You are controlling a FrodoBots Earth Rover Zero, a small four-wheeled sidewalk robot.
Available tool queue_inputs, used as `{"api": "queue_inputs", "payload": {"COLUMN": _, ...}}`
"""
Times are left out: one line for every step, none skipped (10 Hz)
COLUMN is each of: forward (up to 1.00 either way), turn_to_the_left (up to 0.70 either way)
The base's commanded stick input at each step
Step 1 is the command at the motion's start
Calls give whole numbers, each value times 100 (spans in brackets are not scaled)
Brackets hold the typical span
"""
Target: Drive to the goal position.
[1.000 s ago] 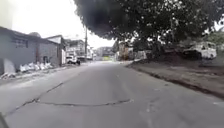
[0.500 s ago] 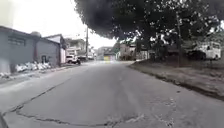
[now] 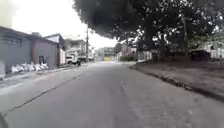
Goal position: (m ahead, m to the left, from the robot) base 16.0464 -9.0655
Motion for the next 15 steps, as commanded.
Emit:
{"api": "queue_inputs", "payload": {"forward": 85, "turn_to_the_left": 0}}
{"api": "queue_inputs", "payload": {"forward": 85, "turn_to_the_left": 0}}
{"api": "queue_inputs", "payload": {"forward": 85, "turn_to_the_left": -3}}
{"api": "queue_inputs", "payload": {"forward": 85, "turn_to_the_left": -34}}
{"api": "queue_inputs", "payload": {"forward": 85, "turn_to_the_left": -34}}
{"api": "queue_inputs", "payload": {"forward": 85, "turn_to_the_left": -34}}
{"api": "queue_inputs", "payload": {"forward": 85, "turn_to_the_left": -34}}
{"api": "queue_inputs", "payload": {"forward": 85, "turn_to_the_left": -34}}
{"api": "queue_inputs", "payload": {"forward": 85, "turn_to_the_left": -9}}
{"api": "queue_inputs", "payload": {"forward": 85, "turn_to_the_left": 0}}
{"api": "queue_inputs", "payload": {"forward": 85, "turn_to_the_left": 0}}
{"api": "queue_inputs", "payload": {"forward": 85, "turn_to_the_left": 0}}
{"api": "queue_inputs", "payload": {"forward": 85, "turn_to_the_left": 0}}
{"api": "queue_inputs", "payload": {"forward": 85, "turn_to_the_left": 0}}
{"api": "queue_inputs", "payload": {"forward": 85, "turn_to_the_left": 0}}
